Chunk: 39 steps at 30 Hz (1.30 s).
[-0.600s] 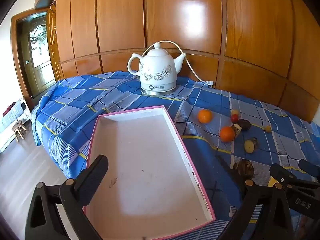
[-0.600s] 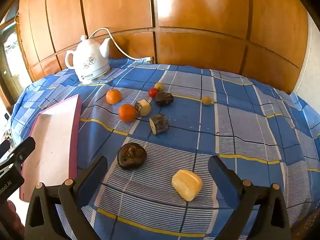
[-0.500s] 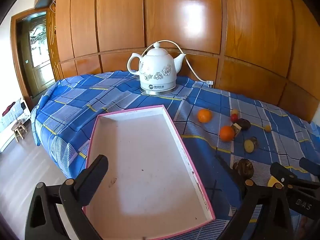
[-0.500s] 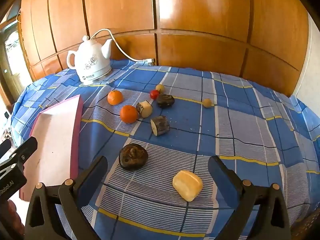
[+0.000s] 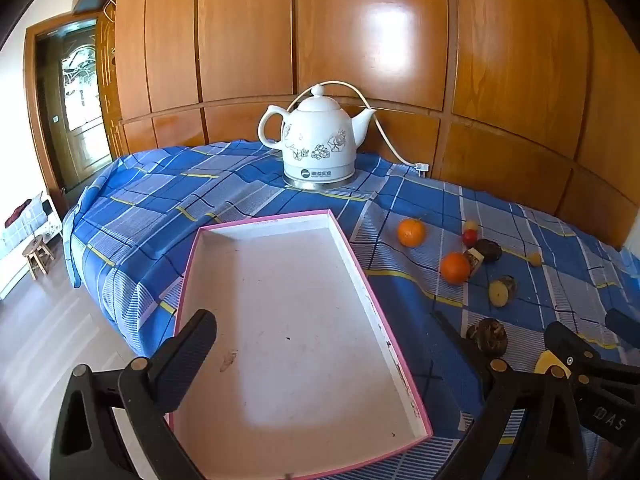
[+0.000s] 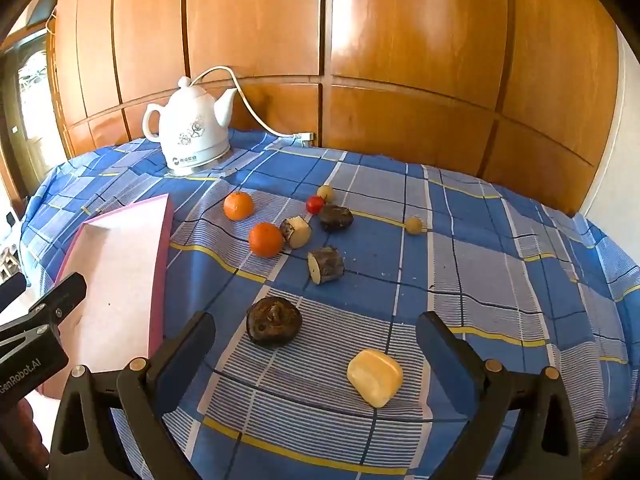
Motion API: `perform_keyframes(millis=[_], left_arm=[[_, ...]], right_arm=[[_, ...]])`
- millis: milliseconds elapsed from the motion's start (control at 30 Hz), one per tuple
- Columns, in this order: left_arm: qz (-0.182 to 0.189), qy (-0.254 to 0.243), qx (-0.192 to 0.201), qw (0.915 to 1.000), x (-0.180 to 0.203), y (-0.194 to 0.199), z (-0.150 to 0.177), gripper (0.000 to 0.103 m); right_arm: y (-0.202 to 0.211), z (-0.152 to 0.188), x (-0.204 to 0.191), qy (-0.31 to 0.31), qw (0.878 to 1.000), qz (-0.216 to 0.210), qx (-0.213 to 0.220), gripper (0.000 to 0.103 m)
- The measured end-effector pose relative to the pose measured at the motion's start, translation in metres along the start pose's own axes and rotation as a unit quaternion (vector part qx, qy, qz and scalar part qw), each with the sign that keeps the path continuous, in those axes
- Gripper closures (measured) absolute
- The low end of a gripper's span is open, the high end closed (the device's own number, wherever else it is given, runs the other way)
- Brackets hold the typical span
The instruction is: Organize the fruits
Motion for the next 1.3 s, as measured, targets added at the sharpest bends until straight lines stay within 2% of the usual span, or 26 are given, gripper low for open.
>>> perform_keyframes(millis=[500,1300], left_arm=[[0.001,-0.002,-0.007,1.0000,0.005,-0.001,0.001,0.000],[0.005,-0.009,-0.006,0.9999,0.010,0.001,0.001,0.000]], right_arm=[[0.014,-0.003,0.003,0.004,0.999,0.030,0.037,0.001],[0.017,-0.004,0.003,0.009,0.998,0.038,0.042,0.001]])
Point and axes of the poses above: each gripper's, at about its wrist camera, not at the fingertips, and y roughly against the way its jaws point, x to its right, z to its underside, the point moved 4 cm from there along -y, roughly the way its jaws point, and after that the axes turned 15 degrees about -x, right-handed, at the moved point
